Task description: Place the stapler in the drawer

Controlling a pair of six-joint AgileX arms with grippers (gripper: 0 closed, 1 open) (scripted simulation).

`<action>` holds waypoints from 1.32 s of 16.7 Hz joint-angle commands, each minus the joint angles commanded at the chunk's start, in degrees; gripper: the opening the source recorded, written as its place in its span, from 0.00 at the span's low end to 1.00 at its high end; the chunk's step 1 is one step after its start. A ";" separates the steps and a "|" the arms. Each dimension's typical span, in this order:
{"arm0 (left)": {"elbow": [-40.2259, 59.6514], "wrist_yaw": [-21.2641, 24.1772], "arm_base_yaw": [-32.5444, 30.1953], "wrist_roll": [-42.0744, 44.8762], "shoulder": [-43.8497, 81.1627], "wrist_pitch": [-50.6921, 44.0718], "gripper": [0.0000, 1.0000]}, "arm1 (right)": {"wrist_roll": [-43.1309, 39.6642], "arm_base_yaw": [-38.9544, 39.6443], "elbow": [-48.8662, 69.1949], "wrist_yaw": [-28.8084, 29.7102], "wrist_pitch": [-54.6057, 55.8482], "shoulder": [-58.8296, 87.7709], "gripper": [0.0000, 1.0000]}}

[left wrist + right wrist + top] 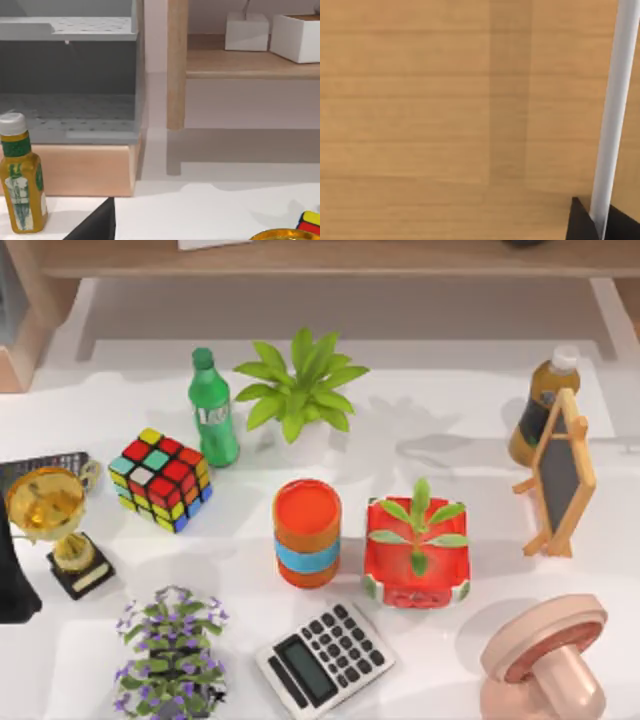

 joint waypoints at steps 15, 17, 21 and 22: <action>0.00 0.00 0.00 0.00 0.00 0.00 1.00 | 0.03 4.69 13.95 4.84 -8.35 5.85 0.00; 0.00 0.00 0.00 0.00 0.00 0.00 1.00 | 0.09 4.45 13.86 4.75 -8.50 5.82 0.00; 0.00 0.00 0.00 0.00 0.00 0.00 1.00 | -0.58 5.97 19.20 5.65 -11.85 9.09 0.00; 0.00 0.00 0.00 0.00 0.00 0.00 1.00 | -0.59 6.35 21.39 6.20 -12.85 9.95 0.00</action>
